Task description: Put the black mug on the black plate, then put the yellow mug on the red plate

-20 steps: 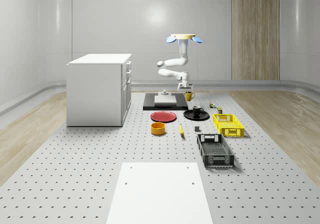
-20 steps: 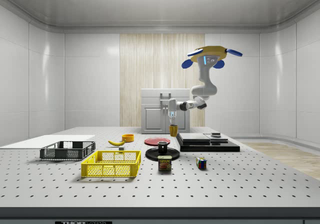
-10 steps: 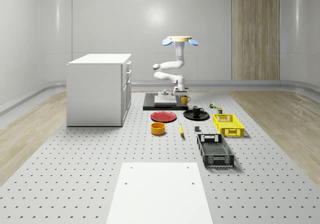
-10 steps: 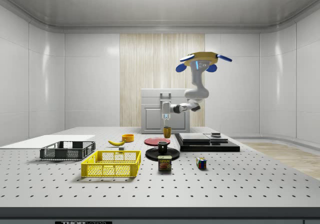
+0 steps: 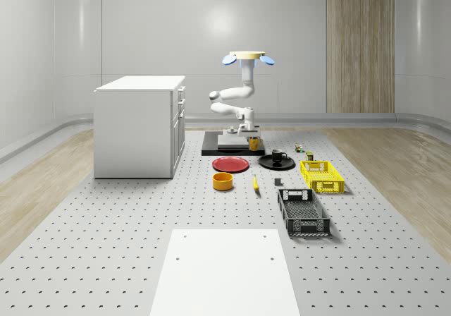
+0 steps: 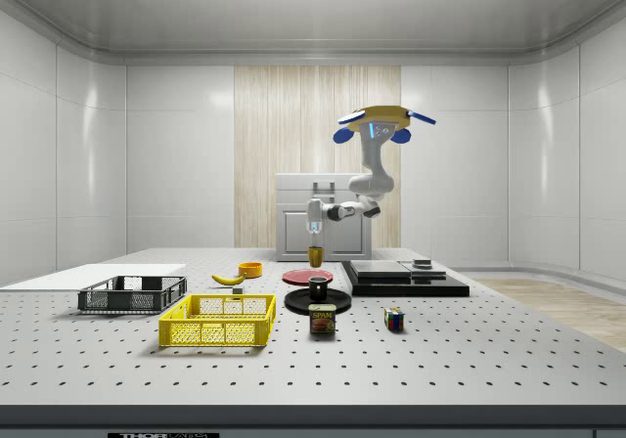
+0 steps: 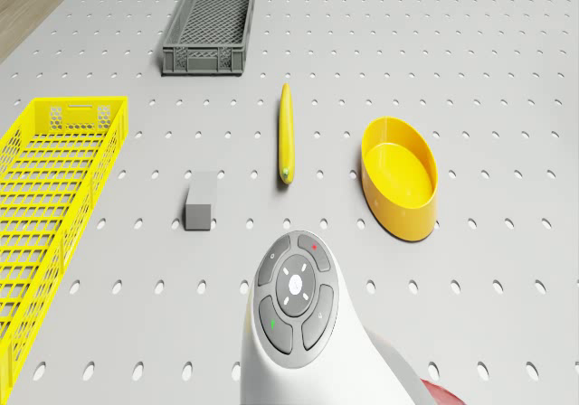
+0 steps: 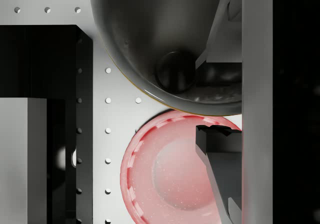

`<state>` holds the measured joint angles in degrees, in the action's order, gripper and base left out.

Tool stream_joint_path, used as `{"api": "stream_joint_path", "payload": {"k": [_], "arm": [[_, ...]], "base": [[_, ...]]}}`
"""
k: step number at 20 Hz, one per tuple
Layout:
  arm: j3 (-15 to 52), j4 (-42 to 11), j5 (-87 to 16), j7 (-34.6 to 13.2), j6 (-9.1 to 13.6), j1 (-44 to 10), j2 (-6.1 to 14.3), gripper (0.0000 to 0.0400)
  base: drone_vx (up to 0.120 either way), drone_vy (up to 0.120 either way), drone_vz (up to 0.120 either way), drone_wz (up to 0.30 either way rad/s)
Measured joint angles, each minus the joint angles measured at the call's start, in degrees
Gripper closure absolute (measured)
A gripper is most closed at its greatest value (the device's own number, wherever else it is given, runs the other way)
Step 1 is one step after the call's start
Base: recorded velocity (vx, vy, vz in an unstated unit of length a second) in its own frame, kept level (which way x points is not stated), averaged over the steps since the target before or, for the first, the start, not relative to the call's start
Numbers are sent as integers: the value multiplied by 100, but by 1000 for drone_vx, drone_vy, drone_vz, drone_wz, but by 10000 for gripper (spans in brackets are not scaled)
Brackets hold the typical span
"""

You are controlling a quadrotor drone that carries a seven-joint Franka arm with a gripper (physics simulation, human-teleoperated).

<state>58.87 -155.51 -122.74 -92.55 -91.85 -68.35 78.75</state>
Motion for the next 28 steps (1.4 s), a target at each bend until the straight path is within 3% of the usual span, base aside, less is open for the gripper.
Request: {"api": "stream_joint_path", "payload": {"k": [14, 22, 28], "arm": [[0, 0, 0, 0, 0, 0, 0, 290], [0, 0, 0, 0, 0, 0, 0, 290], [18, 14, 36, 196, -61, 167, 68, 285]], "base": [[80, -120, 0, 0], [0, -120, 0, 0], [0, -7, 0, 0]]}}
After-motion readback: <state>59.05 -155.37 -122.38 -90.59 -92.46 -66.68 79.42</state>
